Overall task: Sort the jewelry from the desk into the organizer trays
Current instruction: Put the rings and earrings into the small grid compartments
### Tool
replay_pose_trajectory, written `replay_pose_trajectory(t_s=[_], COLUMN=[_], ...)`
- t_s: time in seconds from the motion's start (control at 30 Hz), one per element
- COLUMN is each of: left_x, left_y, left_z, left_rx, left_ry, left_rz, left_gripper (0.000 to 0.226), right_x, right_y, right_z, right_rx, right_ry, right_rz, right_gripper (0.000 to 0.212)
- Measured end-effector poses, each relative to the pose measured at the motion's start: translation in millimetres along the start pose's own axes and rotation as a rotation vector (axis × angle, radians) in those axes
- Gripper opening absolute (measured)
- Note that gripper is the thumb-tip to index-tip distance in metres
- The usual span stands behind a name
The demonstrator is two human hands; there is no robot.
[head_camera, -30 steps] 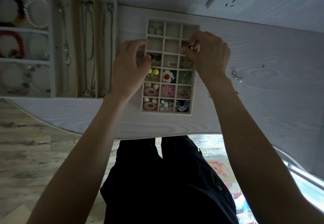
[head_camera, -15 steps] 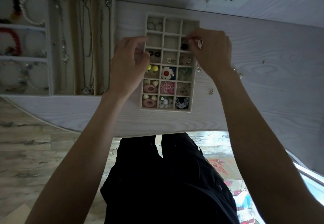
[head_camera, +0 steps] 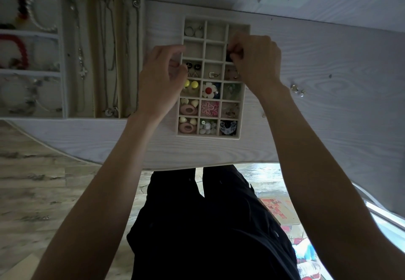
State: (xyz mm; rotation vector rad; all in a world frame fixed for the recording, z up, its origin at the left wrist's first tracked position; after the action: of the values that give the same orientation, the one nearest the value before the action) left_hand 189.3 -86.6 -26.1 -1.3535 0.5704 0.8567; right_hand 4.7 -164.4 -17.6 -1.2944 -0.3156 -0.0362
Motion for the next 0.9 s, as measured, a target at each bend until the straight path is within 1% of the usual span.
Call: replay_pose_trajectory(t_s=[0.1, 0.17, 0.3, 0.43, 0.6, 0.7, 0.8, 0.9], left_x=[-0.3, -0.1, 0.7, 1.6, 2.8, 2.4, 0.8, 1.7], left_y=[0.4, 0.6, 0.7, 1.9, 2.2, 1.4, 0.7, 0.4], left_z=[-0.5, -0.6, -1.6, -2.1, -3.2, -3.3, -3.5, -4.3], left_rx=[0.0, 0.003, -0.002, -0.004, 0.0, -0.001, -0.001, 0.0], left_ry=[0.003, 0.004, 0.003, 0.004, 0.0, -0.015, -0.015, -0.025], left_rz=[0.004, 0.006, -0.001, 0.008, 0.014, -0.005, -0.011, -0.013], left_gripper=[0.032, 0.032, 0.031, 0.032, 0.035, 0.036, 0.038, 0.04], right_x=[3.8, 5.2, 2.3, -4.1, -8.5, -23.4, -55.0, -80.8], right_y=[-3.0, -4.8, -4.0, -4.3, -12.1, -26.5, -37.5, -34.2], right_z=[-0.4, 1.0, 2.8, 6.5, 12.3, 24.2, 41.3, 51.1], right_rx=[-0.017, -0.03, -0.055, -0.085, -0.183, -0.267, -0.349, -0.349], right_ry=[-0.023, -0.022, 0.02, 0.068, 0.074, 0.092, 0.151, 0.204], right_rz=[0.035, 0.011, -0.079, -0.204, -0.349, -0.402, -0.408, -0.38], right_gripper=[0.023, 0.023, 0.019, 0.02, 0.017, 0.011, 0.013, 0.015])
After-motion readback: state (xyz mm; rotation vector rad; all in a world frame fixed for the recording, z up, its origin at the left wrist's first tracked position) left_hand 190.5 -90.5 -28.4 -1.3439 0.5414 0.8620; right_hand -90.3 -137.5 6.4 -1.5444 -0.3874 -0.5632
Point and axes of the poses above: each hand's wrist, its own z-axis away from the middle knuckle, its own y-axis out of the palm, x = y × z, the point moved 6 cm from there along -z, towards the middle knuckle, and after that the axes turned 2 degrees about x, right-handed, at the moved point
